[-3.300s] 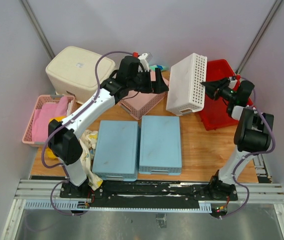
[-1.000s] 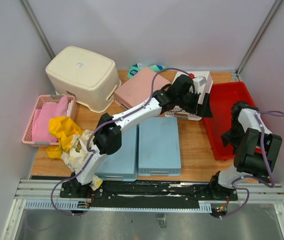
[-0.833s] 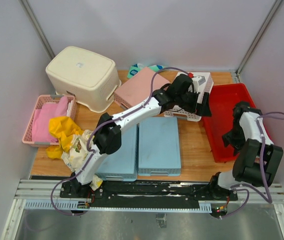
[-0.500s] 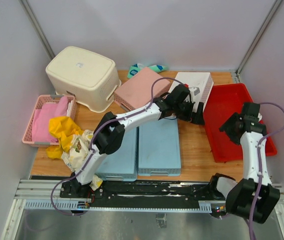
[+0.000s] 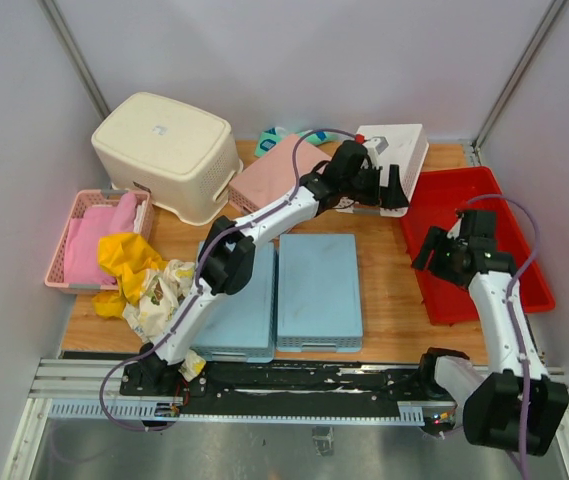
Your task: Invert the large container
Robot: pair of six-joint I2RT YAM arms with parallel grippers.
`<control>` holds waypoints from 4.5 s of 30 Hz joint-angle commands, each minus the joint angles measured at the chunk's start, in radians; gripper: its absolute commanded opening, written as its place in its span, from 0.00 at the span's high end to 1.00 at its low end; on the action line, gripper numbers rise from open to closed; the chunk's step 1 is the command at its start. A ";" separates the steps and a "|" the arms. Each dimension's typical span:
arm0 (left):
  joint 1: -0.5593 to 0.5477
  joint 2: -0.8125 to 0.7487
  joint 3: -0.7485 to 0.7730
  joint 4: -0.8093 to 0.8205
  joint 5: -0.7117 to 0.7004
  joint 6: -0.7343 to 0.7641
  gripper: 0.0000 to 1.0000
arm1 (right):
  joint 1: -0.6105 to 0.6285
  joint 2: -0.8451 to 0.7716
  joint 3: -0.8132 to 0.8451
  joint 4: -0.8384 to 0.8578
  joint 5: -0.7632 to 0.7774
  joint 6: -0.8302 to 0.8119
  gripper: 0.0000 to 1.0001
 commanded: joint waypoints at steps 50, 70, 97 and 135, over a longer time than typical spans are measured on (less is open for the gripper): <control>0.054 -0.280 -0.272 0.066 0.140 -0.010 0.01 | 0.106 -0.178 0.089 0.405 -0.252 0.657 1.00; 0.045 -0.331 -0.279 0.082 0.195 -0.025 0.01 | -0.004 -0.185 -0.251 1.064 -0.449 1.133 1.00; 0.008 -0.397 -0.313 0.030 0.202 -0.003 0.01 | 0.009 -0.276 0.091 0.055 -0.087 0.449 0.44; -0.061 -0.309 -0.166 -0.083 0.209 0.032 0.01 | 0.038 -0.361 0.217 -0.528 0.691 0.245 0.47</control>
